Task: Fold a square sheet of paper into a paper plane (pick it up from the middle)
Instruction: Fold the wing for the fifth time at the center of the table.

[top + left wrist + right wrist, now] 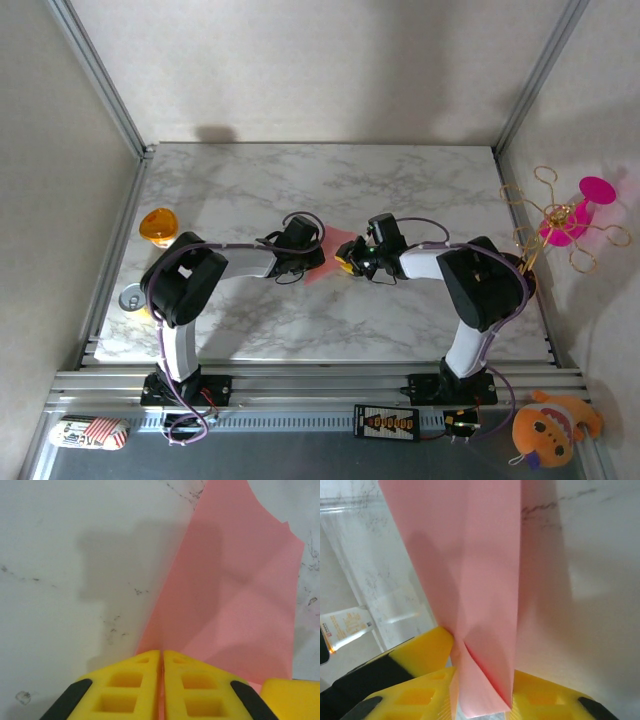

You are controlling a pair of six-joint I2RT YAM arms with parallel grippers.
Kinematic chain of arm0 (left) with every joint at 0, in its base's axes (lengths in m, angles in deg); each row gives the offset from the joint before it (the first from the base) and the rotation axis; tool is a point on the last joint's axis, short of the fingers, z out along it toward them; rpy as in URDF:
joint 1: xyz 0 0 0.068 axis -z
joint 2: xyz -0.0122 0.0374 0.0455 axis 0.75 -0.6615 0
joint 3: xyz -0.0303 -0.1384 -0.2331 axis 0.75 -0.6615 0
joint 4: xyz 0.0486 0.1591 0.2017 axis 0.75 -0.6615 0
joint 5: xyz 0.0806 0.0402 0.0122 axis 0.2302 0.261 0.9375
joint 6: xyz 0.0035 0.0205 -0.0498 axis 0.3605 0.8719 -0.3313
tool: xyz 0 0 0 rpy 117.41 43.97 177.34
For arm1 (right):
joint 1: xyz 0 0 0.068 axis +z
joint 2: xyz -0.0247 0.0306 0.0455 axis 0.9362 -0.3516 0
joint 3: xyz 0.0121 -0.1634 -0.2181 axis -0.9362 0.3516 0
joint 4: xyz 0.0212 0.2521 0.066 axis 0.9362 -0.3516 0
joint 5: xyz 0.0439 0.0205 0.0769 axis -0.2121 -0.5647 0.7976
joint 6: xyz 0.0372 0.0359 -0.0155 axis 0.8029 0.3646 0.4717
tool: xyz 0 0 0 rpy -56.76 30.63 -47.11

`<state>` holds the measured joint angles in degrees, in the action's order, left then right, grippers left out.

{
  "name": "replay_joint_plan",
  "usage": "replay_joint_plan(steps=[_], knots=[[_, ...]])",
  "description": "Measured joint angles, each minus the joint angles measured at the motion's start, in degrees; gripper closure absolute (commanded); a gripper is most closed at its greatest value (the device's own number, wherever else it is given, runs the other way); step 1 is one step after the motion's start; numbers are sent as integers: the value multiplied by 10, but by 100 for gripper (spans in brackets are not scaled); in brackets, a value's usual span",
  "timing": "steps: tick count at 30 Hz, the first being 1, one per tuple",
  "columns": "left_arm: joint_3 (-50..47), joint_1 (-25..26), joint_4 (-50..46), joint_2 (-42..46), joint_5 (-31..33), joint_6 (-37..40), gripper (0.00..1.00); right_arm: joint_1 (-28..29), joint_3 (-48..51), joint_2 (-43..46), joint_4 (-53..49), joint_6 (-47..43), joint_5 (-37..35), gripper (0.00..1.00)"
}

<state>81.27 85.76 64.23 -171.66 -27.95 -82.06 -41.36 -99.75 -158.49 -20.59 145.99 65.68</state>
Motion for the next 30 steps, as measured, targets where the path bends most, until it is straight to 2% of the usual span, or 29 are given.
replay_joint_plan(steps=[5, 13, 18, 25, 30], knots=[[-3, -3, 6, 1, -9, 0, 89, -5, 2, -11, 32, 5, 0, 76], [-14, -10, 12, 12, -22, 1, 83, -12, 4, -11, 48, 0, -1, 93], [-33, -16, 15, 51, -23, 8, 63, -12, 5, -4, 41, -12, -16, 99], [-82, -11, 70, 131, -4, 50, 48, -12, 5, 45, 6, -28, -57, 99], [-114, 27, 121, 142, 39, 133, 21, -12, 1, 61, -29, -23, -81, 99]])
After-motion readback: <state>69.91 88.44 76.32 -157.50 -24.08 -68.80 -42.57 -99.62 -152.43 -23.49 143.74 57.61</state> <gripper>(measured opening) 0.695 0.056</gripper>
